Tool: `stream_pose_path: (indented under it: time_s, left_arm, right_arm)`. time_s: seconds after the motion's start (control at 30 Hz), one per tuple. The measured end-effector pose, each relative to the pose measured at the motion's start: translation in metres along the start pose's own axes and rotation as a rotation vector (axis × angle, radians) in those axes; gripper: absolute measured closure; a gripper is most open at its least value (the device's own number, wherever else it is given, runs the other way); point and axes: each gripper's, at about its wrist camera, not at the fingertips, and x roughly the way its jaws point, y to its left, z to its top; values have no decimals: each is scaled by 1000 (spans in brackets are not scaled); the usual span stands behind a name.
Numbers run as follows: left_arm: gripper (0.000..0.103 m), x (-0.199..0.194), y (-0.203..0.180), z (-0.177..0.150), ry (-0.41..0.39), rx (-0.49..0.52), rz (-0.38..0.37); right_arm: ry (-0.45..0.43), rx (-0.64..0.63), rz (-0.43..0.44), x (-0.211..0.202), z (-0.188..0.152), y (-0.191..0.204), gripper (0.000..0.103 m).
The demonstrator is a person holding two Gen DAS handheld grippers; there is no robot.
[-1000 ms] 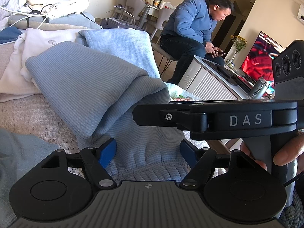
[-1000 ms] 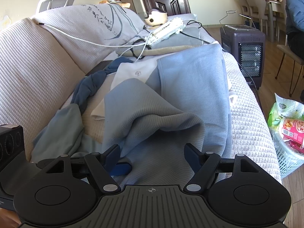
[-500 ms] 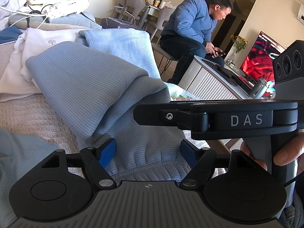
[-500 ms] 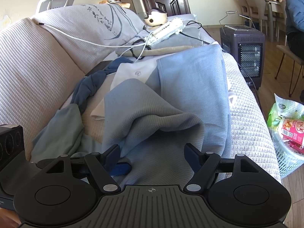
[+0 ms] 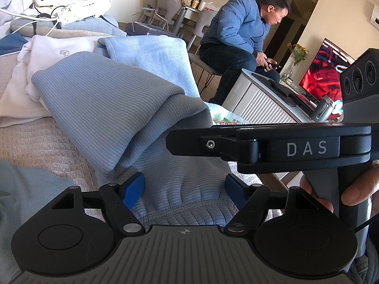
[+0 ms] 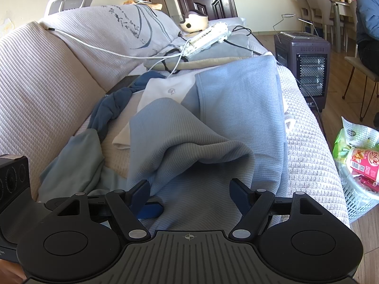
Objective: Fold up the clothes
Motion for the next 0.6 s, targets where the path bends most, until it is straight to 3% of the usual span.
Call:
stream_pose_path:
  time_s: [0.6]
  left_arm:
    - [29, 0, -1, 0, 1, 4, 0]
  right_arm:
    - [-1, 1, -1, -1, -1, -1, 26]
